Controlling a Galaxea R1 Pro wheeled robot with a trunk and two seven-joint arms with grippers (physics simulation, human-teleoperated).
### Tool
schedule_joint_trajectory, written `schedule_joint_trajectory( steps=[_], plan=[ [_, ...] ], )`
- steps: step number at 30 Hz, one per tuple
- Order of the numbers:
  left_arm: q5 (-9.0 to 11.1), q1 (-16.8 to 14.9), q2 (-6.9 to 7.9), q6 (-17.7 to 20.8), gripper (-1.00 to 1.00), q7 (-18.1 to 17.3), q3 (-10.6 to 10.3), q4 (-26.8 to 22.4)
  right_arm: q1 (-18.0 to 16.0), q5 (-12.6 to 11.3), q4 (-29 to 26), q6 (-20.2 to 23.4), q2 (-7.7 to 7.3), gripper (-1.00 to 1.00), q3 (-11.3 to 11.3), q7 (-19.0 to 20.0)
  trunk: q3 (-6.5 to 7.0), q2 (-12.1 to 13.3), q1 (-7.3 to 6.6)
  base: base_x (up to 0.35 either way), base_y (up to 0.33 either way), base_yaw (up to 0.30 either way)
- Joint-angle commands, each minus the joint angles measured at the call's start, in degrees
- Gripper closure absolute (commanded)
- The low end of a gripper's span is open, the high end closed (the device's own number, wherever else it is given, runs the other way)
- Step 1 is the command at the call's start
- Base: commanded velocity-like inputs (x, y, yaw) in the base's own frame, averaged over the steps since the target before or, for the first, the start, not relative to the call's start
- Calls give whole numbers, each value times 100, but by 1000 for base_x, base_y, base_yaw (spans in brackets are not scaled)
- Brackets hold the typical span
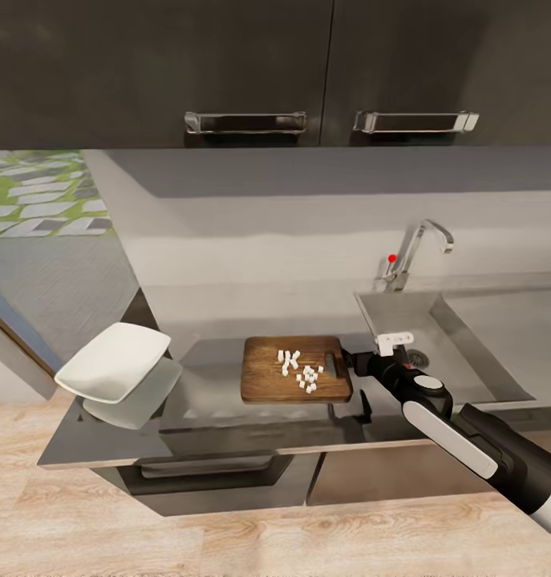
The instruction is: In the kitchen, take the Vidalia onion out of the sink, dice it on the chopping board with the paring knife, put the diced onion into the bowl on the countertop, then place both the paring knife and the chopping board into the sink.
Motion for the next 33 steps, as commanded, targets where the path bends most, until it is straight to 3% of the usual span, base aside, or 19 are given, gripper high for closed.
schedule_joint_trajectory(
  steps=[1, 33],
  plan=[
    [14, 1, 7, -7, -100, 59, -49, -14, -11, -31, -10, 9, -4, -100, 17, -51, -19, -12, 3, 0, 0, 0],
    [14, 1, 9, -7, -100, 59, -49, -21, -11, -31, -9, 4, 6, -100, 20, -60, -298, -12, 3, 11, 23, 0]
  ],
)
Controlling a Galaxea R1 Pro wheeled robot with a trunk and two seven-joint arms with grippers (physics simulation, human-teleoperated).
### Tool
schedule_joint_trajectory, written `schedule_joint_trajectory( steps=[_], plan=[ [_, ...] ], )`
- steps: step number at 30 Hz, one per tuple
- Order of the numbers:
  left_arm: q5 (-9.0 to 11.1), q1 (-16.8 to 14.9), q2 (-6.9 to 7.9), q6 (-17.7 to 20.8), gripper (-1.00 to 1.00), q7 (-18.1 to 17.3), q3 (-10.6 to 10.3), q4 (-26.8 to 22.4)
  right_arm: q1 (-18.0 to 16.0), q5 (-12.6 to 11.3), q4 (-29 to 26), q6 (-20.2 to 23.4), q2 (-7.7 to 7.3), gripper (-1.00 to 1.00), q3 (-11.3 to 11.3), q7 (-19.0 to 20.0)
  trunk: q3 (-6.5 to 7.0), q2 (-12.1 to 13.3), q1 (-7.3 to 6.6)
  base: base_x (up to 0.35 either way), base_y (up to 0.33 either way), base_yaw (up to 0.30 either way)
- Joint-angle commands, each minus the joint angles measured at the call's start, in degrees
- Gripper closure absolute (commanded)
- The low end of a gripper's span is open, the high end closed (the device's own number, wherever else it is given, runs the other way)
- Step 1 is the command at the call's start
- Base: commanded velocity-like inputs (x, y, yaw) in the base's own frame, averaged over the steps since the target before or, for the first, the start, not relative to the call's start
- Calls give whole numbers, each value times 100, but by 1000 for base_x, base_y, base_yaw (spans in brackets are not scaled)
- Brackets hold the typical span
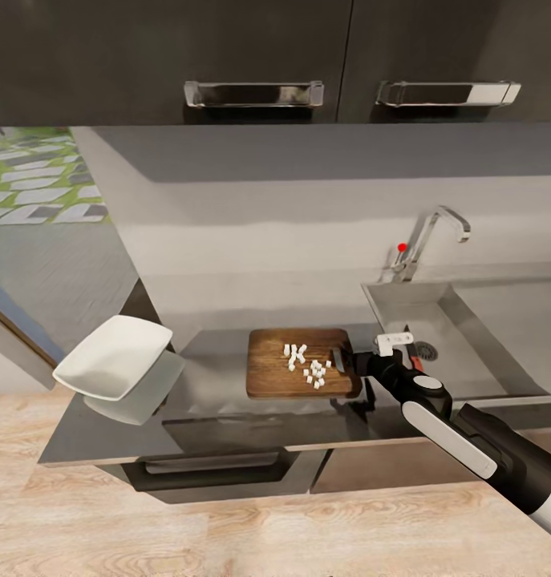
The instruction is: In the kitchen, take the Vidalia onion out of the sink, dice it on the chopping board with the paring knife, put the diced onion into the bowl on the countertop, then place both the paring knife and the chopping board into the sink.
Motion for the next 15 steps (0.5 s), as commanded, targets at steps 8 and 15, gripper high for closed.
schedule_joint_trajectory(
  steps=[8, 15],
  plan=[
    [14, 1, 14, -7, -100, 59, -49, -10, -10, -23, -5, 6, -5, -100, 16, -55, -83, -11, 3, 0, 0, 0],
    [14, 1, 14, -7, -100, 59, -49, -6, -10, -22, -5, -11, -5, -100, 21, -261, -147, -11, 3, 0, 0, 0]
  ],
)
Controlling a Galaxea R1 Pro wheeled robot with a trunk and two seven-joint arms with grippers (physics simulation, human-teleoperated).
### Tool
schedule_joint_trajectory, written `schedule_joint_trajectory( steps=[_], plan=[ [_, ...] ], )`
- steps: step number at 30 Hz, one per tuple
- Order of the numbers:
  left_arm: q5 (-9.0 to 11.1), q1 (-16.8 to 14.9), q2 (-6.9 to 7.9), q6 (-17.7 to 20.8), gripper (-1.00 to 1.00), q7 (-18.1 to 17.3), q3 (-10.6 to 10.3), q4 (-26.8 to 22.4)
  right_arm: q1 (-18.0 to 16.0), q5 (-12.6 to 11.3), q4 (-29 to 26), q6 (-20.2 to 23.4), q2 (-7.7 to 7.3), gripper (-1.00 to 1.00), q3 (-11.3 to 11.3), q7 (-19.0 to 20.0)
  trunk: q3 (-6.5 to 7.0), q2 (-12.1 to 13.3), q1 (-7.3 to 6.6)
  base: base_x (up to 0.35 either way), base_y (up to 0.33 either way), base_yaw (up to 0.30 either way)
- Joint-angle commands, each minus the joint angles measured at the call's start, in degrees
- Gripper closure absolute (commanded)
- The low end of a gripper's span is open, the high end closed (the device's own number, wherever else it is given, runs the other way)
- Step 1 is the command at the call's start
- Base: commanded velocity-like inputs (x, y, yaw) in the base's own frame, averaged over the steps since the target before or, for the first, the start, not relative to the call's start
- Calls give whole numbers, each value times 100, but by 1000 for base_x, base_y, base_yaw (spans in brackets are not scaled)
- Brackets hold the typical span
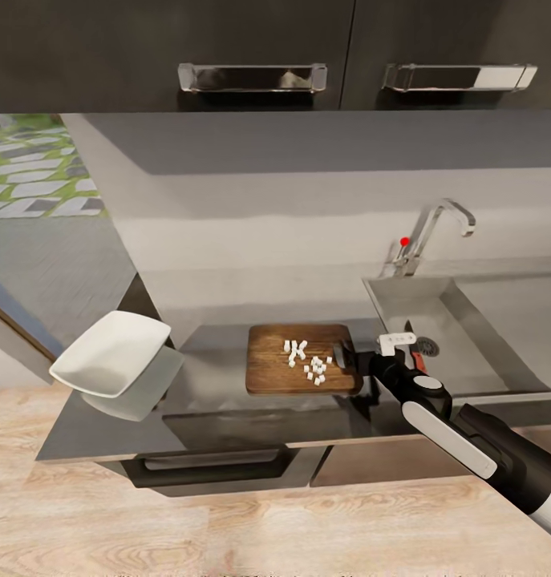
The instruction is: In the kitchen, take the Vidalia onion out of the sink, dice it on the chopping board with the paring knife, put the diced onion into the bowl on the countertop, then place both the paring knife and the chopping board into the sink.
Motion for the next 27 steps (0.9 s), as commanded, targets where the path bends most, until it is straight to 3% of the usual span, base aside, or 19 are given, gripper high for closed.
schedule_joint_trajectory(
  steps=[1, 27],
  plan=[
    [14, 1, 7, -7, -100, 59, -49, -14, -10, -29, -9, 11, -5, -100, 17, -55, -19, -11, 3, 0, 0, 0],
    [14, 1, 7, -7, -100, 59, -52, -5, -10, -29, -9, 7, 4, -100, 20, -74, -257, -11, 3, 10, 0, 0]
  ],
)
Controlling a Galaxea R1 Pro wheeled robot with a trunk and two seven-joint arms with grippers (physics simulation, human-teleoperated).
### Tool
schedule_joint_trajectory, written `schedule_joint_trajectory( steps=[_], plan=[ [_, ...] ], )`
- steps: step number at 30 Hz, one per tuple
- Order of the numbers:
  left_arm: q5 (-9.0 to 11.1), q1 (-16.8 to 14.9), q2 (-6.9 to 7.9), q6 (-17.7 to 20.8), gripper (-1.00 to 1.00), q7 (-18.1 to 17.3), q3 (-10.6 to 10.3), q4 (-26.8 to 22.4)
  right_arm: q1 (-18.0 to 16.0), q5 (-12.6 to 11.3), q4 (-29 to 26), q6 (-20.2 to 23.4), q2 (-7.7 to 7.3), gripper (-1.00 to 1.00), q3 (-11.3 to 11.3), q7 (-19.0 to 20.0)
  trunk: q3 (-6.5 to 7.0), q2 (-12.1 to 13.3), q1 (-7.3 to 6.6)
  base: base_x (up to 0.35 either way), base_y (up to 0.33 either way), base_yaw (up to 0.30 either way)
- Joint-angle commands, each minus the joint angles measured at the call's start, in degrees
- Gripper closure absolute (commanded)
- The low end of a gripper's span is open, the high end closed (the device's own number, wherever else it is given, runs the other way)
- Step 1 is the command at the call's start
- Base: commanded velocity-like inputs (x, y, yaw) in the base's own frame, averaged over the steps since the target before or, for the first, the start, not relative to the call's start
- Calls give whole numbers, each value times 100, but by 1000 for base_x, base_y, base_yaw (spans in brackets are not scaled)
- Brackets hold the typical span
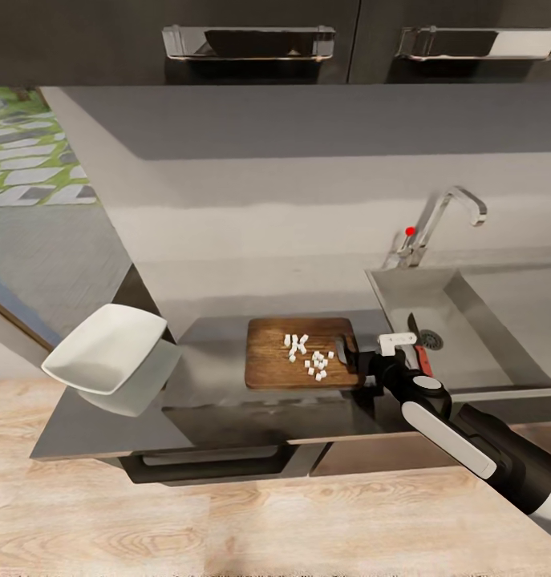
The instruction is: In the kitchen, take the Vidalia onion out of the sink, dice it on the chopping board with the paring knife, put the diced onion into the bowl on the countertop, then place both the paring knife and the chopping board into the sink.
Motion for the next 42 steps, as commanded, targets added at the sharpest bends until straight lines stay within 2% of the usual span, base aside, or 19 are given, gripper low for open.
schedule_joint_trajectory(
  steps=[1, 17, 23, 27, 30, 36, 42],
  plan=[
    [14, 2, 7, -7, -100, 59, -47, -14, -10, -29, -11, 11, -5, -100, 16, -43, -18, -11, 3, 0, 0, 0],
    [14, 2, 7, -7, -100, 59, -46, -3, -10, -30, -11, 26, -5, -100, 16, -43, -163, -11, 3, 0, 0, 0],
    [14, 2, 6, -7, -100, 59, -46, -5, -10, -29, -9, 30, -9, -100, 16, -43, -171, -11, 3, 0, 0, 0],
    [-13, 2, -28, -33, -100, 62, -66, 38, -10, 39, 43, -16, 121, -100, 81, -52, -171, -11, 3, 0, 0, 0],
    [-13, 2, -28, -26, -100, 60, -64, 32, -10, -3, 80, -7, 213, -100, 78, -65, -171, -11, 3, 0, 0, 0],
    [-14, 2, -28, -24, -100, 61, -64, 33, -10, 143, 112, -4, 248, -100, 76, -74, -171, -11, 3, 0, 0, 0],
    [-13, 2, -28, -25, -100, 59, -64, 33, -10, 147, 117, -4, 250, -100, 71, -80, -171, -11, 3, 0, 0, 0]
  ],
)
